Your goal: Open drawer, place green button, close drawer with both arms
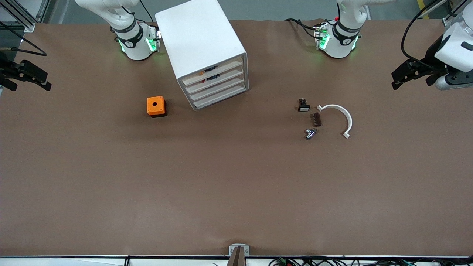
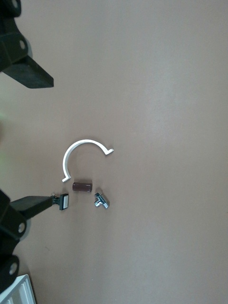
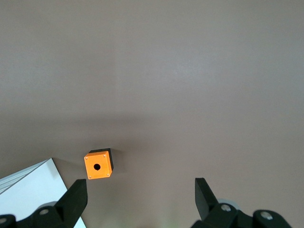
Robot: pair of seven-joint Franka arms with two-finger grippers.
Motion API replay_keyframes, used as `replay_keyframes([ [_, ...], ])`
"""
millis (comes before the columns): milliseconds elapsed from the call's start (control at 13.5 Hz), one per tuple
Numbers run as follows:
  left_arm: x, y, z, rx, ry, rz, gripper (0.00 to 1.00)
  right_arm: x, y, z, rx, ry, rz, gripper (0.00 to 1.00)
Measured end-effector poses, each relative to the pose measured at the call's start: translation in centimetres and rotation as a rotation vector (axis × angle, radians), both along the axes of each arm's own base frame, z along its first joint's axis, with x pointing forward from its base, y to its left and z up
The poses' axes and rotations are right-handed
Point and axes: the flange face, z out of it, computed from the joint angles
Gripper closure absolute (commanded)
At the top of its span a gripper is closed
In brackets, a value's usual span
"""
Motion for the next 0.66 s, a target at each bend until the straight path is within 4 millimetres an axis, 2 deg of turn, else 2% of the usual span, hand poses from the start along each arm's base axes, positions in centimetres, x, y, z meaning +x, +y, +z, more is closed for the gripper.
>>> replay_keyframes([
  [664,0.28,0.49,0.98,0.006,0.017,0.003,0.0,0.06,0.01,0.14,0.0,-0.003,0.0,0.0],
])
